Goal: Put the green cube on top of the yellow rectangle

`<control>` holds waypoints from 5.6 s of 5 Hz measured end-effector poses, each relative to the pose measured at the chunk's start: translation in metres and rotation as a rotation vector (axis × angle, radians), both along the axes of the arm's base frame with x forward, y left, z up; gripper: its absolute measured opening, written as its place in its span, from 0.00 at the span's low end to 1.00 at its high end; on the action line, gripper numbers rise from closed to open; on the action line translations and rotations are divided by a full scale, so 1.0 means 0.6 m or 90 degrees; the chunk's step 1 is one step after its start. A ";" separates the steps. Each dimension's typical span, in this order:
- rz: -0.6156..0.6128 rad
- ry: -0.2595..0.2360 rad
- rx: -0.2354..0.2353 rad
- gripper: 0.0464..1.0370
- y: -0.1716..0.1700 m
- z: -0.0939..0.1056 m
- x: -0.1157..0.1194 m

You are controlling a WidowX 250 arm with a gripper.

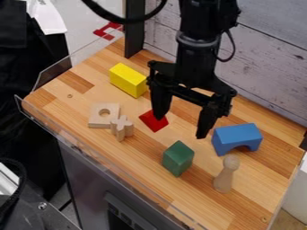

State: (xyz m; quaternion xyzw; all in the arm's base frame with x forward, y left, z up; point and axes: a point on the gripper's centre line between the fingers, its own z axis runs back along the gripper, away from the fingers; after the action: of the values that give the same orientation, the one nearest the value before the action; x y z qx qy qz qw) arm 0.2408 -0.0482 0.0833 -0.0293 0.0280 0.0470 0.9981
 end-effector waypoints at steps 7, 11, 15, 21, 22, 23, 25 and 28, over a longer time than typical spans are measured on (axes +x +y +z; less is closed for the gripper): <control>-0.001 0.139 -0.010 0.92 0.002 -0.108 -0.029; 0.024 0.114 -0.016 0.52 -0.001 -0.116 -0.029; 0.028 0.038 0.010 0.52 0.031 -0.021 0.014; 0.136 -0.033 0.002 0.52 0.250 0.010 0.058; 0.083 -0.024 0.002 0.52 0.259 -0.008 0.073; 0.075 -0.016 0.013 0.52 0.270 -0.024 0.083; 0.074 -0.005 0.028 0.52 0.293 -0.036 0.102; 0.036 0.046 0.016 0.52 0.263 -0.051 0.096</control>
State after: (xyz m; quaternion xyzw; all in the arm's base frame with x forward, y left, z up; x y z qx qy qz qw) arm 0.2984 0.1098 0.0529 -0.0161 0.0624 0.0766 0.9950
